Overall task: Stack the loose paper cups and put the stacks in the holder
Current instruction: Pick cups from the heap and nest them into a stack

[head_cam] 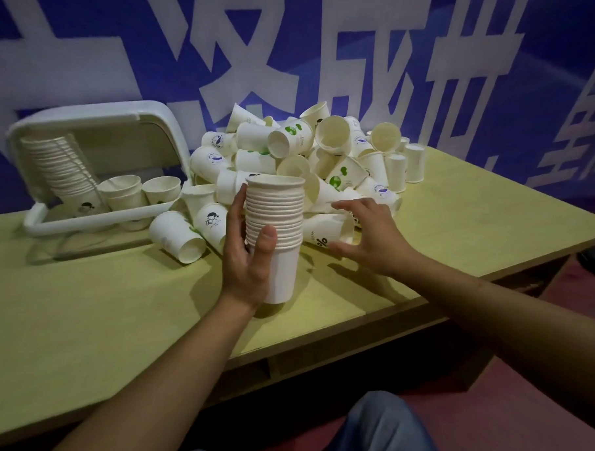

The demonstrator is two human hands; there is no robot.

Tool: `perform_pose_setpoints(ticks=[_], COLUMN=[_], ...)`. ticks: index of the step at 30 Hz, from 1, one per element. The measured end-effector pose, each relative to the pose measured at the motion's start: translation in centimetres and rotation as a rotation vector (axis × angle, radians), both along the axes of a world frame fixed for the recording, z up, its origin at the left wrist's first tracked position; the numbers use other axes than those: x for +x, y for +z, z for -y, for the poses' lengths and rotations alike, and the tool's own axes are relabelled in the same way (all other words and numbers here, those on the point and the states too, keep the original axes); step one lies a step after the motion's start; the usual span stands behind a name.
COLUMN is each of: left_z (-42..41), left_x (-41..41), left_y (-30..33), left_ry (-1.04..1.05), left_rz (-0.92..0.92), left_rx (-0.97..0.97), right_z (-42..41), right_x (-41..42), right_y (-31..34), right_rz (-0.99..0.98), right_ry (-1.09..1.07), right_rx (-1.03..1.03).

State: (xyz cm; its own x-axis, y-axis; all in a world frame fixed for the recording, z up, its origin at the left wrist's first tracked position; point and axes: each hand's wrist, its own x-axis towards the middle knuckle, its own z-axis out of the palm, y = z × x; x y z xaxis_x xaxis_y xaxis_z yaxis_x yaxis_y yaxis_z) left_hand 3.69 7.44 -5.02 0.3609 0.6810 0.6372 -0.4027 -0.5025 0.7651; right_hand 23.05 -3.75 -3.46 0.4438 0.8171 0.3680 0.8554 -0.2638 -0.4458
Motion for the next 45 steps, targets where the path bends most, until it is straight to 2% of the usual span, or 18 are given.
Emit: perform_pose_setpoints(ticks=[4, 10, 18, 25, 31, 37, 45], left_z=[0.7, 1.2, 1.1, 0.9, 0.9, 0.8, 1.3], left_x=[-1.0, -1.0, -0.9, -1.0, -0.8, -0.8, -1.0], left_y=[-0.8, -0.9, -1.0, -1.1, -1.3, -1.3, -0.9], left_ry=[-0.017, -0.049, -0.061, -0.083, -0.111, -0.09, -0.076], left_rz=[-0.018, -0.054, -0.048, -0.071, -0.101, -0.127, -0.099], left_rx=[-0.039, 0.036, 0.025, 0.027, 0.059, 0.086, 0.079], right_z=[-0.8, 0.6, 2.2, 0.6, -0.9, -2.0, -1.3], right_x=[-0.5, -0.1, -0.1, -2.4, -3.8, -5.1, -5.7], right_y=[-1.4, -0.6, 4.3, 6.4, 7.4, 7.7, 7.0], right_rz=[0.086, -0.11, -0.243, -0.271, -0.136, 0.001, -0.099], right_ry=[-0.032, 0.077, 0.143, 0.257, 0.378, 0.481, 0.514], right_rx=[-0.054, 0.187, 0.542, 0.651, 0.546, 0.213, 0.169])
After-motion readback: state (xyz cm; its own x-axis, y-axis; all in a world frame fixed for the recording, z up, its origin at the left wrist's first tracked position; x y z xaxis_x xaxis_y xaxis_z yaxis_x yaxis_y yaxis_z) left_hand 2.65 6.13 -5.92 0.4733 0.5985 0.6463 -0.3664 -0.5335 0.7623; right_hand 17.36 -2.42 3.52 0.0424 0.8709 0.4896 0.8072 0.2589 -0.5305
